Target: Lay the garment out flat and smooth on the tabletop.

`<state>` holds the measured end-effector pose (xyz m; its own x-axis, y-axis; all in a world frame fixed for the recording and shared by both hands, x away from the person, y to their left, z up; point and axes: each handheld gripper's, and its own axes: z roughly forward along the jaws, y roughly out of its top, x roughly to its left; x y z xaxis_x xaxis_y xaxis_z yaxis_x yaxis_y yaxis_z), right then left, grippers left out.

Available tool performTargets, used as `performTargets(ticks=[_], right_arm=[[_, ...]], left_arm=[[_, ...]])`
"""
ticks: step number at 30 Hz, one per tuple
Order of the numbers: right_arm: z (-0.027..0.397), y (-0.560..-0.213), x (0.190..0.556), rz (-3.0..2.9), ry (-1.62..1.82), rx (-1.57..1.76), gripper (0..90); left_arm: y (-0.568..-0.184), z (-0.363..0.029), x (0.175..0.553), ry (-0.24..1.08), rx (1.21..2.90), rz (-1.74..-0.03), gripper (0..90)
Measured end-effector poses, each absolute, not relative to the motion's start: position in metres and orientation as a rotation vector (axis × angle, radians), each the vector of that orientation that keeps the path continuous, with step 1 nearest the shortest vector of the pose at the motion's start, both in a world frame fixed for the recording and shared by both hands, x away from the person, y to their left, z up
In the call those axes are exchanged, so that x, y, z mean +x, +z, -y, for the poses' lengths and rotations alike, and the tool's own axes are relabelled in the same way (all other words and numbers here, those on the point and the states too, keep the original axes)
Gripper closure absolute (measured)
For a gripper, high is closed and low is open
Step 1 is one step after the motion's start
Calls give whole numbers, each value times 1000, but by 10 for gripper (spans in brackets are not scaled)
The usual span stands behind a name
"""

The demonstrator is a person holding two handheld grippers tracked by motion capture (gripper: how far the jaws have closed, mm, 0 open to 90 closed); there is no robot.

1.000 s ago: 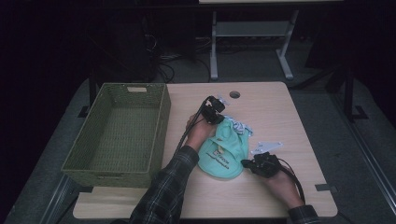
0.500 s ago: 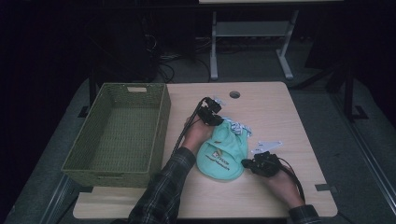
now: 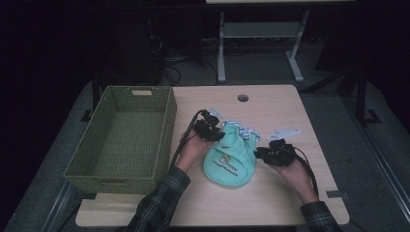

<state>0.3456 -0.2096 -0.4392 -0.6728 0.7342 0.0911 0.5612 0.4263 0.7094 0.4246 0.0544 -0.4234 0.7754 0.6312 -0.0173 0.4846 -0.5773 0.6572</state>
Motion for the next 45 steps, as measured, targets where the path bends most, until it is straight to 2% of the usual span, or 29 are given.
performTargets(ticks=[14,24,26,28,31,32,45], right_arm=[[218,-439,402,-2325,1078,1208,741],[212,-460,417,-2302,1111,1280,709],[209,-464,419,-2307,1103,1280,714],[207,-468,421,-2319,1087,1280,748],[207,-469,421,-2327,1063,1264,845],[207,-469,421,-2324,1065,1259,862],[227,-461,418,-2276,993,1239,892]], left_arm=[[-427,-71,390,287,2304,-812,629],[-436,-79,384,259,2321,-837,602],[-438,-80,385,253,2329,-828,627],[-439,-79,384,244,2329,-829,700],[-440,-78,384,232,2346,-825,837],[-440,-78,384,230,2348,-826,852],[-437,-89,376,274,2377,-853,862]])
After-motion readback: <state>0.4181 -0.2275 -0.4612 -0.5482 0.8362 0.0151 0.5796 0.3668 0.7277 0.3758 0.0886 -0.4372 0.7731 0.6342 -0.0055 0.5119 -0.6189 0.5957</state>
